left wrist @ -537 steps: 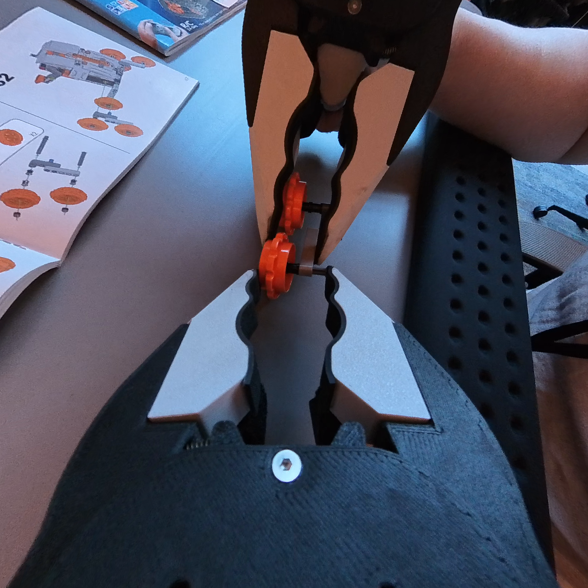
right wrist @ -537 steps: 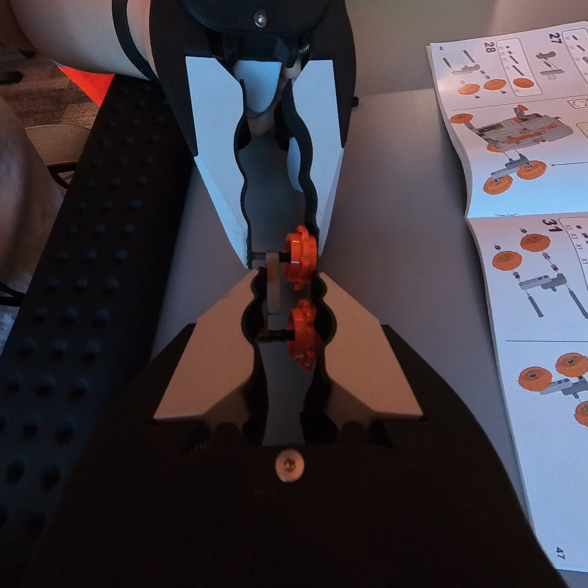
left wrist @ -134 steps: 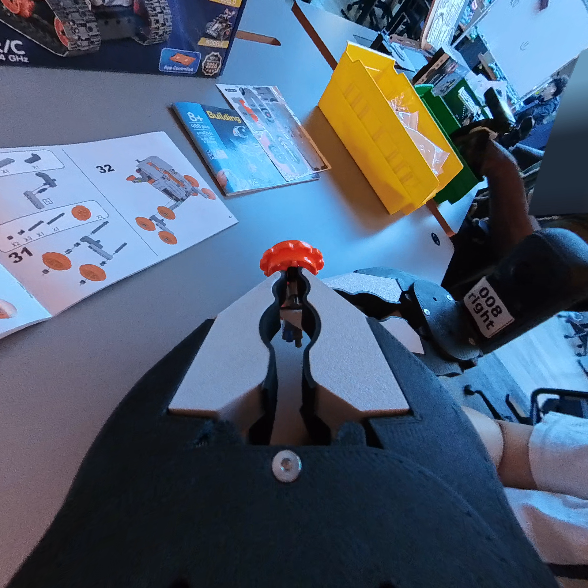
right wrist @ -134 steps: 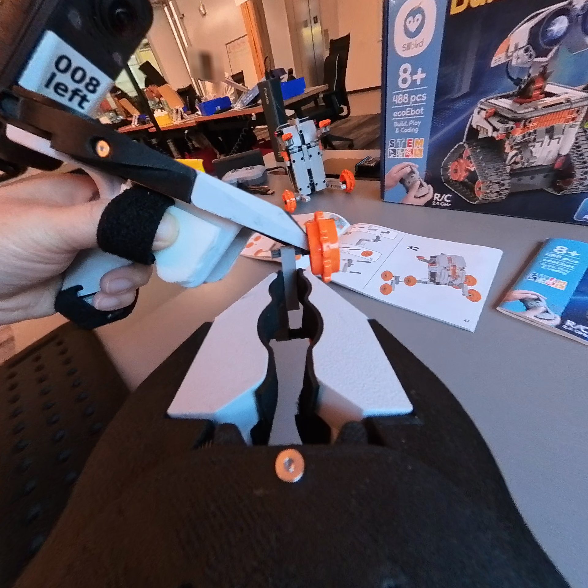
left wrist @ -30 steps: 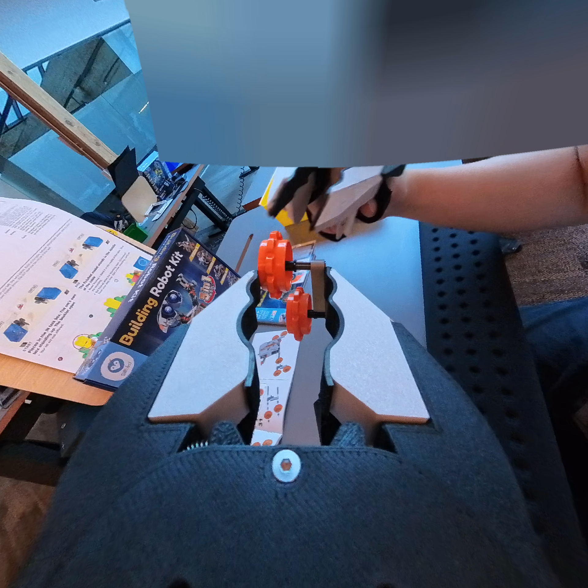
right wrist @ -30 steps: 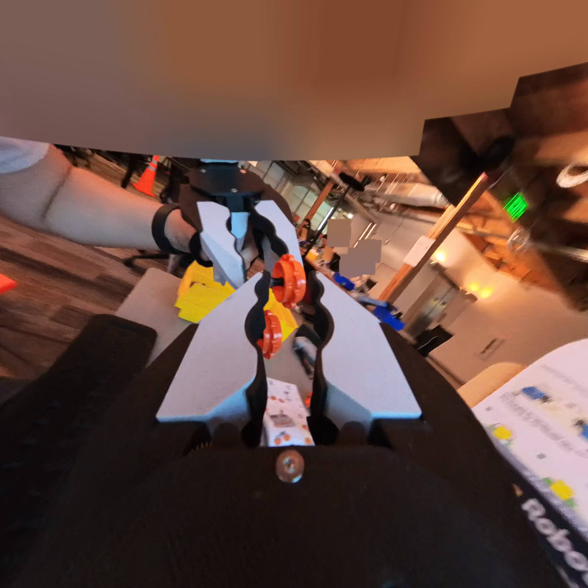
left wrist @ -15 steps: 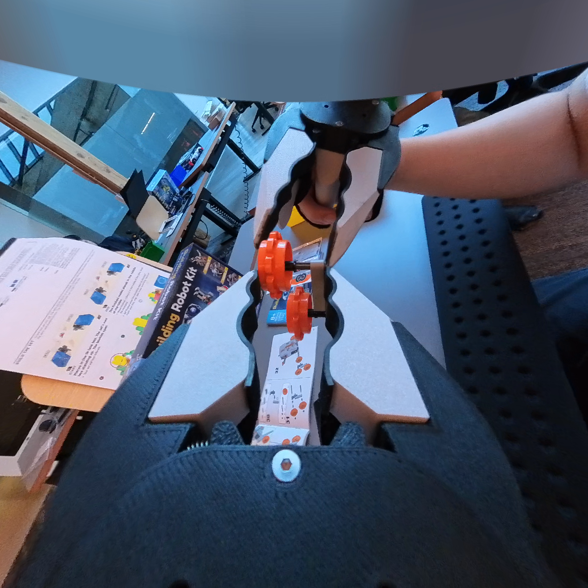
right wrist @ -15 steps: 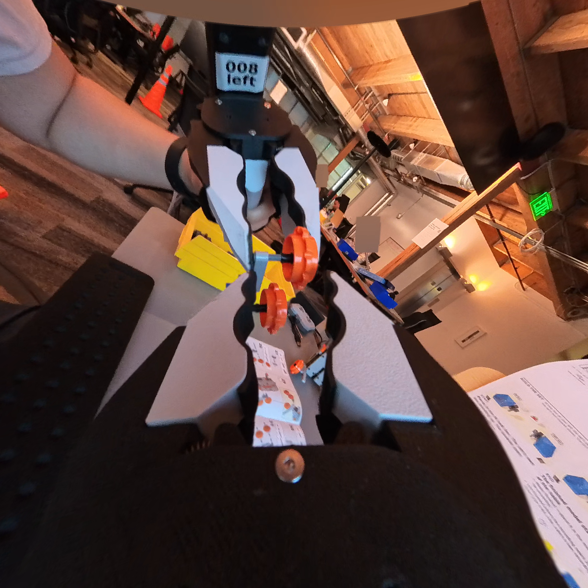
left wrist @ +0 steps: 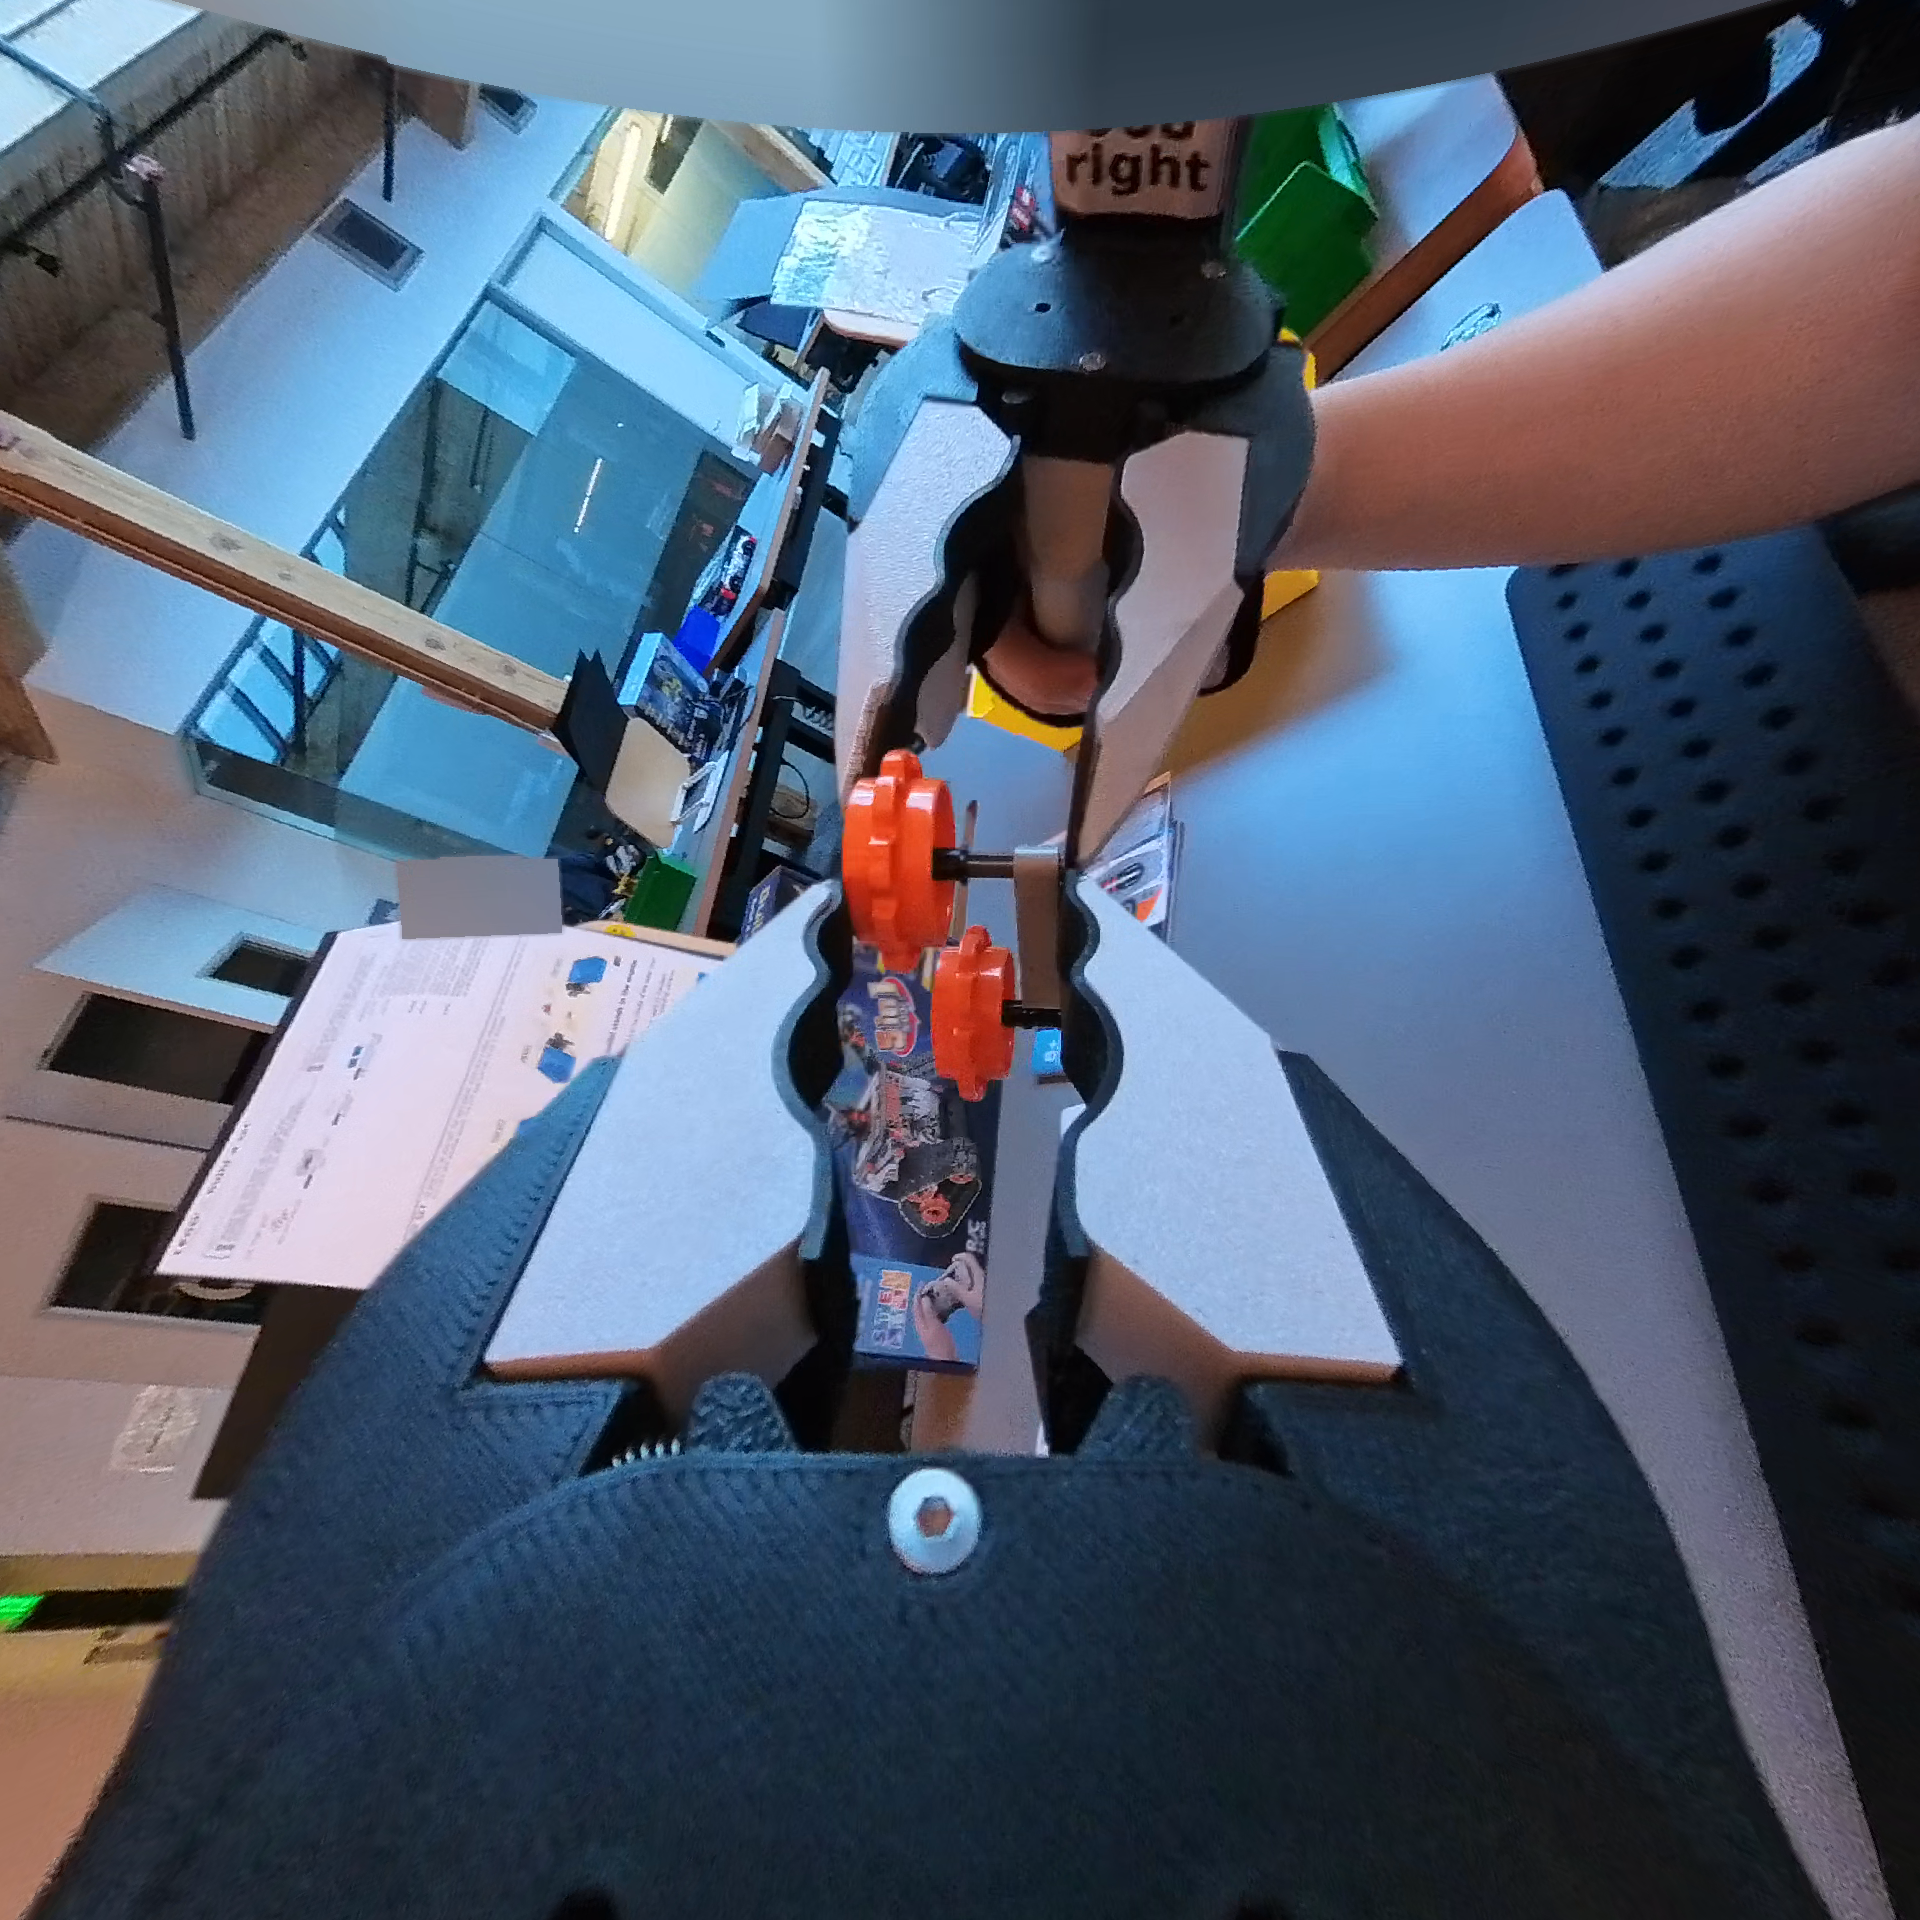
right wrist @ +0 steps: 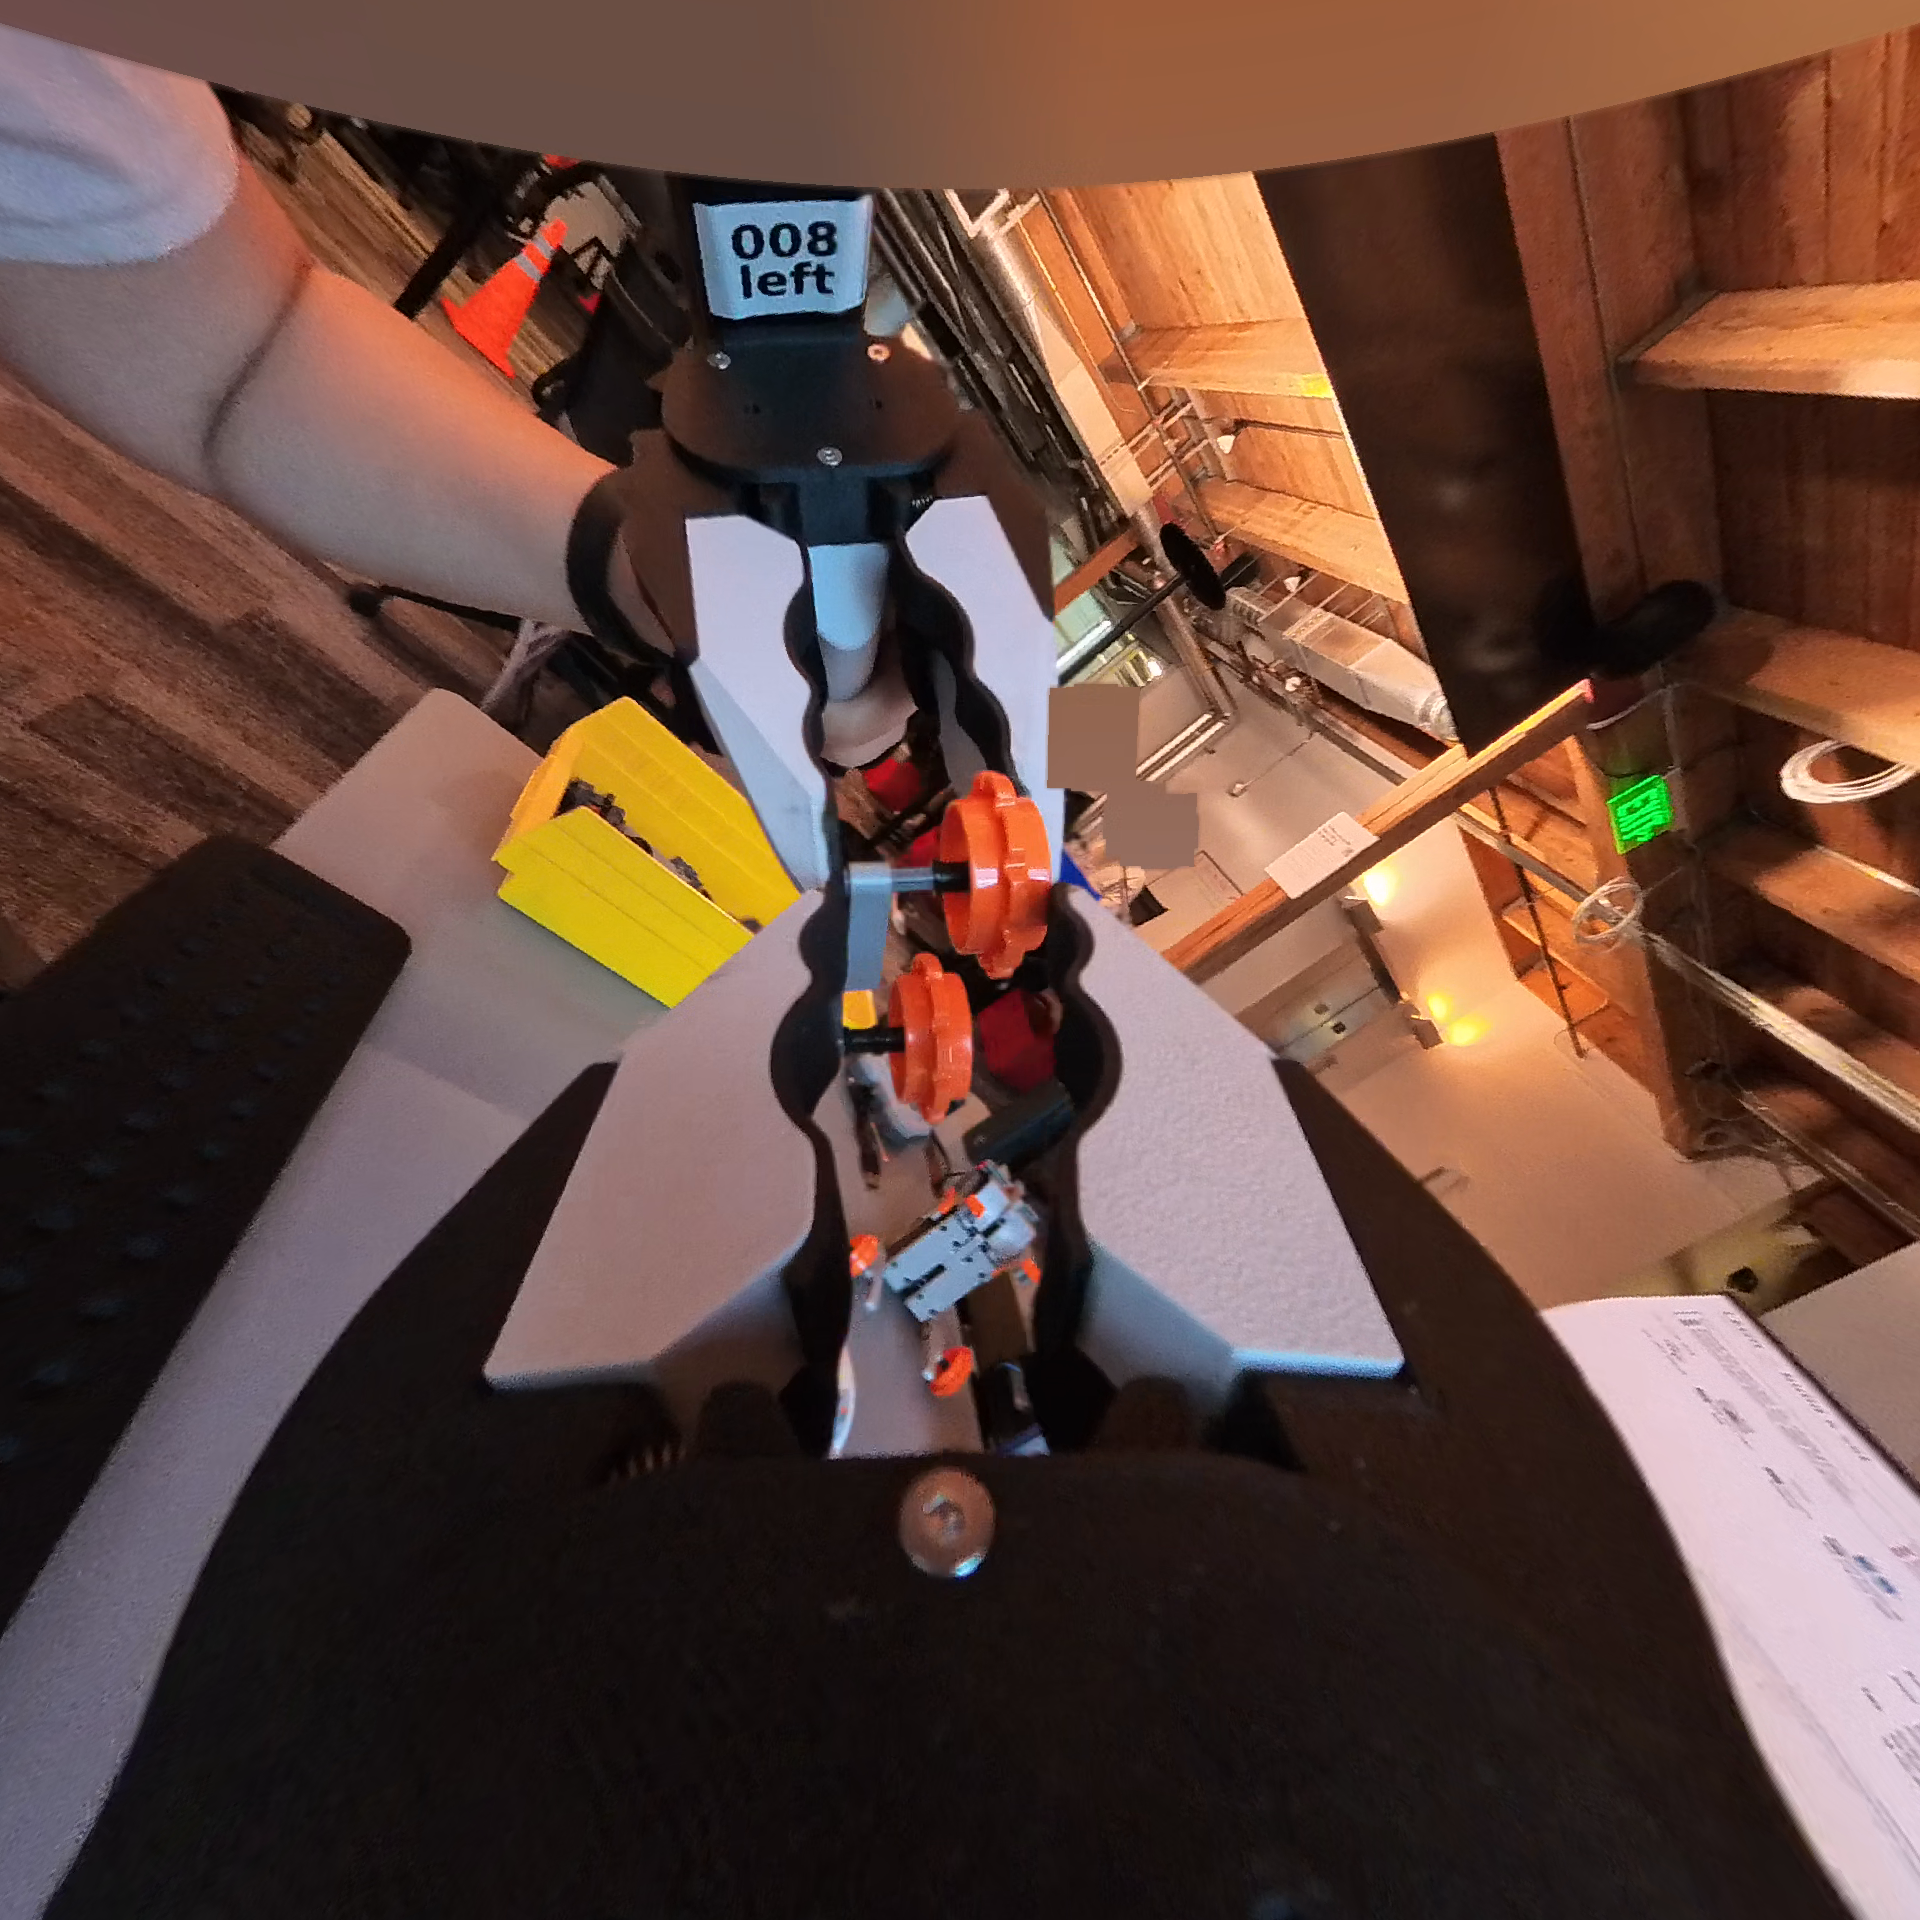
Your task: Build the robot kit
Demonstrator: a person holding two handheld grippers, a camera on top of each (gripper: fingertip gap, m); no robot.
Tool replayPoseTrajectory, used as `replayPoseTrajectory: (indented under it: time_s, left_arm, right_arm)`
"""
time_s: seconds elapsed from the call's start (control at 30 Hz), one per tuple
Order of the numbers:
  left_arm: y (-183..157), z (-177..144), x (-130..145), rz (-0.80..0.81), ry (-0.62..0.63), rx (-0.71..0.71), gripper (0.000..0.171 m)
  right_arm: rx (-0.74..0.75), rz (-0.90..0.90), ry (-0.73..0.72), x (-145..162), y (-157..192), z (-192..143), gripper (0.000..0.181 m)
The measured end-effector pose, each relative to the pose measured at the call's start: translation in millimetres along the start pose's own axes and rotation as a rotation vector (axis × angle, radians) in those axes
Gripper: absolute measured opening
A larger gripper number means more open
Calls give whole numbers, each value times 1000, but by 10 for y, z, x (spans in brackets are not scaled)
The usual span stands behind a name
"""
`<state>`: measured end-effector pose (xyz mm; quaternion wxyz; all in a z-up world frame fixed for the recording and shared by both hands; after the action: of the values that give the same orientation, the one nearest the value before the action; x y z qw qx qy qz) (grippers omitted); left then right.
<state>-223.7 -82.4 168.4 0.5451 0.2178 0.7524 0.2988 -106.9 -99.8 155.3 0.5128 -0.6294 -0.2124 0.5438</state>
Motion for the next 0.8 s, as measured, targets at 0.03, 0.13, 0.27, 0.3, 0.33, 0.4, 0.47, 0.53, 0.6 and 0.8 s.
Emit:
replayPoseTrajectory:
  time_s: [0.03,0.13,0.27,0.3,0.33,0.4,0.47,0.53,0.6,0.8]
  left_arm:
    - [-7,-2,-4,8,3,-6,36]
    - [-36,-13,-6,30,7,-23,36]
    - [-46,-14,20,87,63,-47,36]
    - [-44,-14,19,94,73,-50,36]
    - [-43,-16,13,92,76,-48,36]
    - [-47,-29,-19,94,65,-51,36]
    - [-50,-35,-42,106,55,-64,36]
    - [-54,-27,-37,118,69,-68,36]
    - [-54,-24,-37,133,70,-78,36]
    - [-49,-37,-57,118,84,-73,36]
  right_arm:
    - [10,-20,5,-13,11,-1,36]
    - [21,-36,21,-39,39,0,36]
    - [45,-107,89,-35,81,38,36]
    - [53,-120,95,-41,86,41,36]
    - [57,-122,94,-50,86,39,36]
    - [64,-114,80,-81,77,28,36]
    - [73,-120,78,-100,68,23,36]
    - [64,-138,105,-93,72,26,37]
    - [73,-173,120,-105,74,29,37]
    - [89,-173,120,-121,79,32,37]
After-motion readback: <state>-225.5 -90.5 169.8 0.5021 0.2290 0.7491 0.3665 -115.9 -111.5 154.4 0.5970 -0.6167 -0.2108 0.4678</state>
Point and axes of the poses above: each gripper's, where its closed fingertips meet, z out along the fingers, x out of its underside, y = z × x across the jaws, the point moved 7 cm from there along -z, back along the fingers, and after that the axes turned 11 degrees about -z, right-handed, at the moved point
